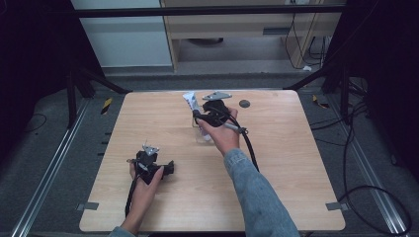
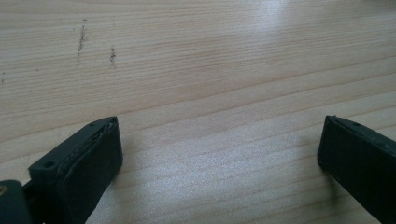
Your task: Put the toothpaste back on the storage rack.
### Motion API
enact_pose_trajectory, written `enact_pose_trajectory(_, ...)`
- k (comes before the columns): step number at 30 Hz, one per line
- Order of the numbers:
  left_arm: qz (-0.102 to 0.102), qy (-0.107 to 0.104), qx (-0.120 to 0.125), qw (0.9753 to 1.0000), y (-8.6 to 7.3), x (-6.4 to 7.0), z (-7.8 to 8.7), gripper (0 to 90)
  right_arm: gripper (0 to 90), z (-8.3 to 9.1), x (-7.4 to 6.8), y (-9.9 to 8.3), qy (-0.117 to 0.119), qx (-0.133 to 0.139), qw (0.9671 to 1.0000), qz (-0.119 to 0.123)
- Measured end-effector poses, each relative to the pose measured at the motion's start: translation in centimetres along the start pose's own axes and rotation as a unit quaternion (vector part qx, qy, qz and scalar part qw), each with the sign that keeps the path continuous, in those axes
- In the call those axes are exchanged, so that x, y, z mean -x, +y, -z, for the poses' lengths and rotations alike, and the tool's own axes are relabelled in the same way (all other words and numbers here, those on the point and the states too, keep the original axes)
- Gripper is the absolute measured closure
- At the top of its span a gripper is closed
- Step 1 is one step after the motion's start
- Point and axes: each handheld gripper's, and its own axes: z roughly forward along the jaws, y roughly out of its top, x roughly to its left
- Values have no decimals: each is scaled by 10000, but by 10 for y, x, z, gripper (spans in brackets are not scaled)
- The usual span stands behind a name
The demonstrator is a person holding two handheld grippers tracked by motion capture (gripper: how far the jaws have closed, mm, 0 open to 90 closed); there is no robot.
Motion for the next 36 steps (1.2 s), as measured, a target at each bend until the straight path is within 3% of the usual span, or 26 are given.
enact_pose_trajectory(6,-19,8,1,10000,0,0,0,0,287,5,1,2,179,19,9998,-63)
enact_pose_trajectory(7,-19,6,2,10000,0,0,0,0,240,5,1,3,232,-10,9997,-16)
enact_pose_trajectory(10,-20,6,1,10000,0,0,0,0,222,7,2,3,251,-76,9996,70)
enact_pose_trajectory(14,-18,2,-1,10000,0,0,0,0,186,10,6,3,467,-112,9987,172)
enact_pose_trajectory(18,-22,2,-4,10000,0,0,0,0,143,15,12,2,486,-186,9982,285)
enact_pose_trajectory(22,-71,-42,-10,10000,-1,-1,1,0,123,18,19,1,509,-212,9982,233)
enact_pose_trajectory(27,-92,-55,-12,9999,0,-1,0,0,123,23,32,-1,358,-367,9984,252)
enact_pose_trajectory(36,-89,-58,-7,9999,0,-1,0,0,124,47,49,-13,282,-269,9992,49)
